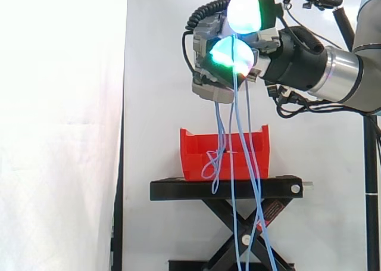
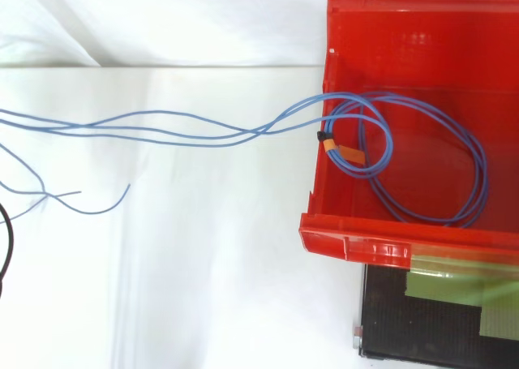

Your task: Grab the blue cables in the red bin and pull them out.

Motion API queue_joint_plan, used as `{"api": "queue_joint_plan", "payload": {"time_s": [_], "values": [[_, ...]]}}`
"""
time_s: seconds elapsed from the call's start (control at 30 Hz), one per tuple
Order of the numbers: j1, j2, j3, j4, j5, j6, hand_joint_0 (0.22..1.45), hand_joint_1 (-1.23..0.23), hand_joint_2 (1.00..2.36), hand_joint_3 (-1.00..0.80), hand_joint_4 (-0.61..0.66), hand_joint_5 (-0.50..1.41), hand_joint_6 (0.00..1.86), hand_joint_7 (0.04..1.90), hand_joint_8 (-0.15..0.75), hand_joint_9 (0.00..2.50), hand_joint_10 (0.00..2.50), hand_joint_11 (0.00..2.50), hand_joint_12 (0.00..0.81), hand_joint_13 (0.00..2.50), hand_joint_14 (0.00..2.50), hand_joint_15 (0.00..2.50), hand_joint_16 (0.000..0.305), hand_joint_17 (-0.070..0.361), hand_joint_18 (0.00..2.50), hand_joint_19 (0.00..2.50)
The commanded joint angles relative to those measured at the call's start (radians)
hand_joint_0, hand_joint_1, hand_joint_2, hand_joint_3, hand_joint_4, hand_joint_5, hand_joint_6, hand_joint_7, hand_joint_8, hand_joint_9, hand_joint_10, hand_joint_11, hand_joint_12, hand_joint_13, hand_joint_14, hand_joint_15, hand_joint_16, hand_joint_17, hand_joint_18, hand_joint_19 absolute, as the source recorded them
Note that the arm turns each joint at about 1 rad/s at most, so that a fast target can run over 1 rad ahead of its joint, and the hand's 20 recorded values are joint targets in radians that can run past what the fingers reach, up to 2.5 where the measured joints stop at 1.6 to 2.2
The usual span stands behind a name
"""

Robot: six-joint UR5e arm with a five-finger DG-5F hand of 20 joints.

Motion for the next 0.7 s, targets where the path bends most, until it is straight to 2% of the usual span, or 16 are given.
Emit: {"api": "queue_joint_plan", "payload": {"time_s": [0.0,0.23,0.3,0.67], "values": [[0.0,0.0,0.0,0.0,0.0,0.0,0.55,-0.8,1.0,-1.0,0.37,1.18,0.26,0.74,0.331,1.93,0.03,2.01,0.44,1.57,1.62,1.06,0.07,0.158,1.57,1.14],[0.0,0.0,0.0,0.0,0.0,0.0,0.57,-0.85,1.0,-1.0,0.36,1.19,0.26,0.76,0.32,1.96,0.0,2.02,0.427,1.58,1.58,1.06,0.067,0.152,1.59,1.2],[0.0,0.0,0.0,0.0,0.0,0.0,0.61,-0.88,1.0,-1.0,0.34,1.18,0.31,0.72,0.308,1.95,0.0,2.05,0.404,1.57,1.56,1.08,0.063,0.142,1.59,1.3],[0.0,0.0,-0.002,0.0,0.0,0.002,0.79,-0.92,1.0,-1.0,0.29,1.15,0.44,0.68,0.252,1.95,0.01,2.11,0.352,1.55,1.51,1.19,0.046,0.105,1.49,1.41]]}}
